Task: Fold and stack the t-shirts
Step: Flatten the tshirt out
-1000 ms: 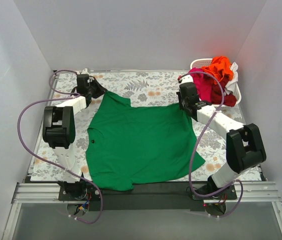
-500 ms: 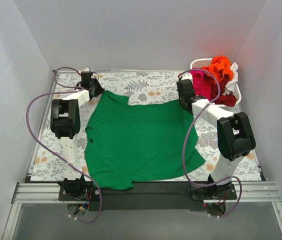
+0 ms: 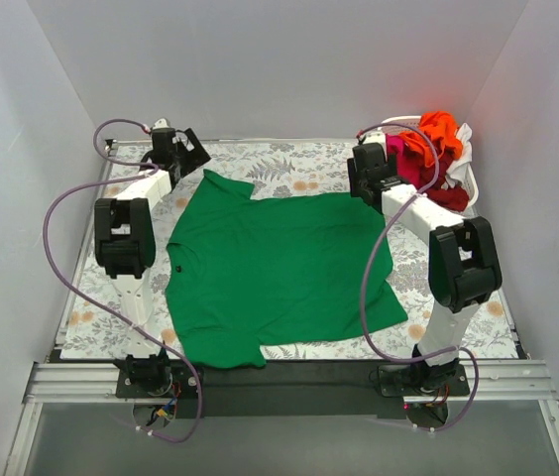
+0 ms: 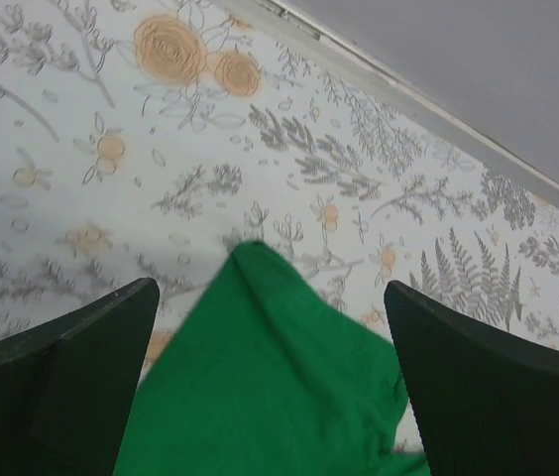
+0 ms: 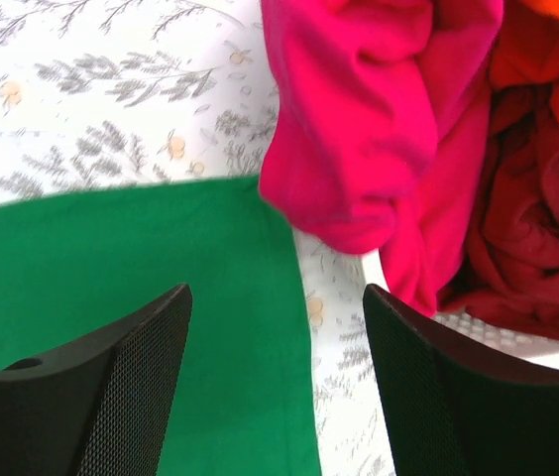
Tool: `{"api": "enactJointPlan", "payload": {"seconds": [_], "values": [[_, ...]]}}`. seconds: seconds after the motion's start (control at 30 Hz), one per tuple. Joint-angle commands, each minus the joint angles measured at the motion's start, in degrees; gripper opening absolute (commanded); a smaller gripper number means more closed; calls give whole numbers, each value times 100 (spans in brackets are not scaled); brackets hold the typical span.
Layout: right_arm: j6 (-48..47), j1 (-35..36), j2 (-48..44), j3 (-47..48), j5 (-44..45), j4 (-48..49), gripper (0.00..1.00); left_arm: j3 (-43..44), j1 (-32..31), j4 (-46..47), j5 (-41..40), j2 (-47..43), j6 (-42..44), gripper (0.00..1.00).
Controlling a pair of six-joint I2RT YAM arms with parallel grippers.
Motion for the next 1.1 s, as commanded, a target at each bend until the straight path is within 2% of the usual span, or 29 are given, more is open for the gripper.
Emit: {"api": "enactJointPlan", "payload": {"seconds": [0.0, 0.03, 0.17, 0.2, 0.37, 0.6, 0.9, 1.07], "values": [[34, 38, -798, -340, -487, 102, 64, -743, -125, 183, -347, -1536, 44, 90], [43, 56, -896, -456, -629, 181, 64, -1399, -186, 367, -374, -1741, -8, 90], [279, 117, -1274, -1229, -1560, 506, 63, -2807, -397, 851, 170, -2577, -271, 91], [332, 109, -1318, -1344, -1866, 550, 63, -3003, -424, 939, 432, -2735, -316, 90], [552, 161, -1188, -1810, -2264, 744, 60, -3646, -617, 1063, 795, -2798, -430, 91], [658, 223, -828, -1934, -2485, 929, 60, -3717, -679, 879, 866, -2421, -351, 91], [842, 232, 253, -1319, -2572, 815, 60, -2742, -635, 492, 1138, -1139, -386, 91], [860, 205, 929, -494, -2581, 464, 60, -1892, -503, 307, 1305, -435, -448, 91]]}}
